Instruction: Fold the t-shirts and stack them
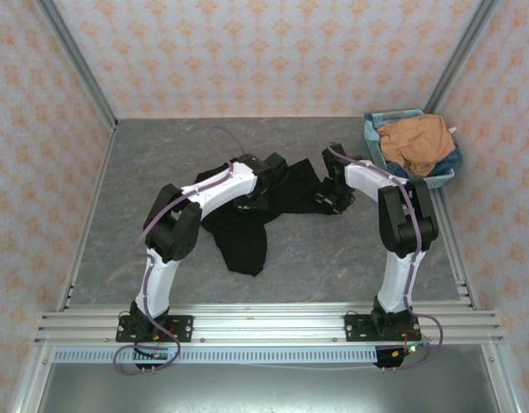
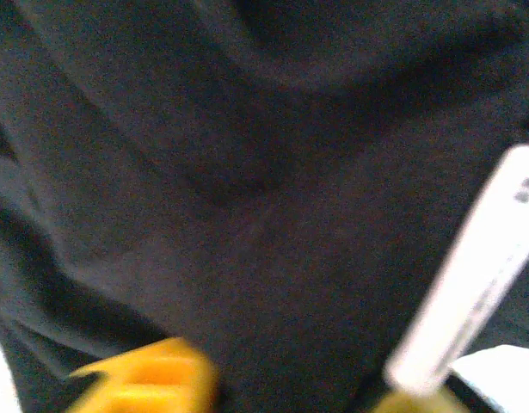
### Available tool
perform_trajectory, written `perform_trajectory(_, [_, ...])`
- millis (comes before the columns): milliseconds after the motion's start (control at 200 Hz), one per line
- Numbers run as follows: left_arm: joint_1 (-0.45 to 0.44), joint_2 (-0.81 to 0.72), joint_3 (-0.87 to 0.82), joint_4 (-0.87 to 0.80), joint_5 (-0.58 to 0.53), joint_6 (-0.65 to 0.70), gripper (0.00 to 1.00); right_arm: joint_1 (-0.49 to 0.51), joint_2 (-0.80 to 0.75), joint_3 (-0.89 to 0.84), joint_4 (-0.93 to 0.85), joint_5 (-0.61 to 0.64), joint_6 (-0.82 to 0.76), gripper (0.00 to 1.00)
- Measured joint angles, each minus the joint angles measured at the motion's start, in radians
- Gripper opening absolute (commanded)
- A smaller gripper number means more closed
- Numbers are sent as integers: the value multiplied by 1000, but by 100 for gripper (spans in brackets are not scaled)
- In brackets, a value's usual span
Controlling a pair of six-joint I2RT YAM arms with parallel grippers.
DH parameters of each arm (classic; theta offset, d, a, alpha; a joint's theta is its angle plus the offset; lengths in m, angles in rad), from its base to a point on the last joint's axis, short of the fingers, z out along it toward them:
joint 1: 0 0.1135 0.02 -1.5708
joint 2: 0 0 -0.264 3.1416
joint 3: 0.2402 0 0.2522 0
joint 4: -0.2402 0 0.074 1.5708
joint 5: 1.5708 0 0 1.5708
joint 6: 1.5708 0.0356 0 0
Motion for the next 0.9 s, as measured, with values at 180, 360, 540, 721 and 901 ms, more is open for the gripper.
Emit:
perform_trajectory(180, [57, -105, -85, 5, -26, 14, 0, -12, 25, 37, 3, 21, 26, 0])
perform_trajectory(360, [195, -358, -160, 15, -11, 47, 0, -35, 30, 60, -7, 72, 27, 0])
perform_trajectory(540, [360, -566, -248, 50, 71, 90, 0, -73, 30, 118, -38, 126, 23, 0])
perform_trajectory(721, [505, -633, -375, 84, 151, 125, 0, -83, 30, 198, -72, 177, 3, 0])
perform_trajectory(901, [632, -647, -488, 95, 140, 141, 1, -82, 33, 226, -100, 167, -15, 0])
